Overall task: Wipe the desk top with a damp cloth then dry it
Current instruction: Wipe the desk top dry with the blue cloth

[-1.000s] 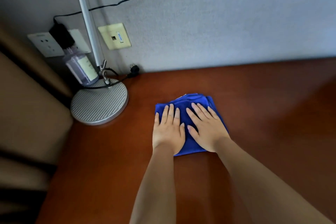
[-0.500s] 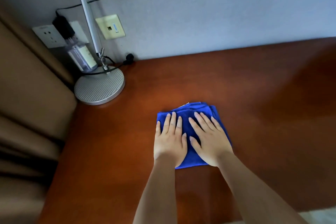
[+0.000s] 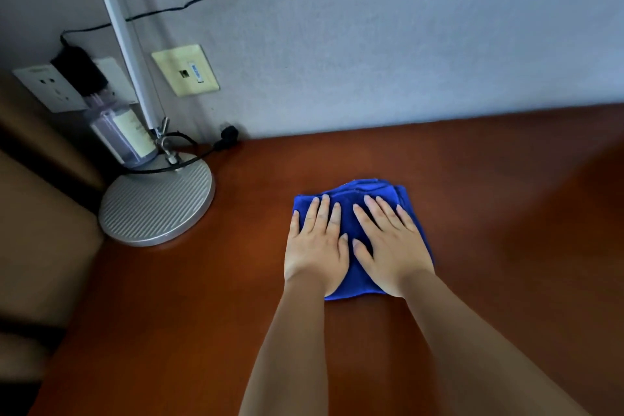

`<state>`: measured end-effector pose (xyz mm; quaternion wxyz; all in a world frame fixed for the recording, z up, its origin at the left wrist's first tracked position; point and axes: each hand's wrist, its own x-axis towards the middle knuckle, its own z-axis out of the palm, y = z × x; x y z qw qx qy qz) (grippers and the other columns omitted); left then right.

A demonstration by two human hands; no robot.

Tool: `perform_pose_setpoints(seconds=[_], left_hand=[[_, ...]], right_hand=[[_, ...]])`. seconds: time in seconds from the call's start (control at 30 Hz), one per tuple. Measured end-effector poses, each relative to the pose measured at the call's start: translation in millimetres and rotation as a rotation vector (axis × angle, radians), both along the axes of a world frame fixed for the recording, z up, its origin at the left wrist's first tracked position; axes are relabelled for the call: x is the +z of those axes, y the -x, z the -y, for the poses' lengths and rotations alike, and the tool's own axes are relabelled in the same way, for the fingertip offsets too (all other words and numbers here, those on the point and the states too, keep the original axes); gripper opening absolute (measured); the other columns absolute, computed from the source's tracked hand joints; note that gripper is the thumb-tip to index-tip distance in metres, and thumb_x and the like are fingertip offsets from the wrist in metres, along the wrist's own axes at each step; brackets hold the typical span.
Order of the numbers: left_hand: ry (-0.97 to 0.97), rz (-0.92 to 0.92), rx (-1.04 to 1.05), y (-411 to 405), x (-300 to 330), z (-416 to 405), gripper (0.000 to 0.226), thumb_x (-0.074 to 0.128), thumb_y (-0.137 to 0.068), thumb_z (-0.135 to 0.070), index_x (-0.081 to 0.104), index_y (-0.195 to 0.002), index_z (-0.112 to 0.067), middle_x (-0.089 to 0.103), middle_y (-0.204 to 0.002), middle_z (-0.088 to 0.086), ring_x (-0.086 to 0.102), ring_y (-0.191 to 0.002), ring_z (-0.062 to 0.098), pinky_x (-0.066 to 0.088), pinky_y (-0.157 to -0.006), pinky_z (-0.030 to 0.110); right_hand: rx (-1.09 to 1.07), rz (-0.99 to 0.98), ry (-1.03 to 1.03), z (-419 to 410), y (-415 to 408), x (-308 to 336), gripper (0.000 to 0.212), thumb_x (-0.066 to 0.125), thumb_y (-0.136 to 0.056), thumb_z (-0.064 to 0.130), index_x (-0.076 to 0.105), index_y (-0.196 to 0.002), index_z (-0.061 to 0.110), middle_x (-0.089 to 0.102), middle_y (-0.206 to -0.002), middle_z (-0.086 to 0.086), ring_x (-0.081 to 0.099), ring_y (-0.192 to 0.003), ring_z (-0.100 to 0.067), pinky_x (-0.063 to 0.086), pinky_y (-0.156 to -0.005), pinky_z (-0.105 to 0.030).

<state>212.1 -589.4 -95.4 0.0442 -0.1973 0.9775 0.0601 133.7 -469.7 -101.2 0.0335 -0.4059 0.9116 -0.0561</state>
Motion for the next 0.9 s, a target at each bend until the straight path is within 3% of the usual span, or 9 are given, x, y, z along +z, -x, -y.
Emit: perform_pose_setpoints(seconds=[0.6,0.77,0.9], left_hand=[[0.020,-0.011,0.042,161,1,95,0.057,0.015,-0.103,-0.037,-0.004,-0.154,-0.021,-0.009,-0.162,-0.001,-0.013,-0.148,0.014,-0.006,-0.121,0.040],[0.020,-0.011,0.052,164,1,97,0.057,0.015,-0.103,-0.037,-0.003,-0.155,-0.020,-0.007,-0.163,0.000,-0.011,-0.148,0.015,-0.005,-0.121,0.040],[0.014,0.003,0.066,149,1,86,0.056,0.014,-0.104,-0.038,-0.003,-0.155,-0.021,-0.009,-0.162,0.001,-0.013,-0.148,0.016,-0.006,-0.120,0.040]], right_hand=[[0.060,-0.018,0.018,95,166,-2,0.087,-0.011,-0.075,0.057,0.007,-0.154,0.024,-0.001,-0.162,0.001,-0.005,-0.148,-0.013,-0.010,-0.118,-0.034],[0.076,-0.011,-0.013,98,173,3,0.062,0.020,-0.100,0.048,0.006,-0.154,0.022,-0.002,-0.162,-0.002,-0.006,-0.148,-0.015,-0.008,-0.119,-0.035],[0.077,-0.017,-0.029,88,160,3,0.062,0.019,-0.100,0.049,0.005,-0.154,0.020,-0.003,-0.162,-0.005,-0.006,-0.148,-0.016,-0.008,-0.120,-0.036]])
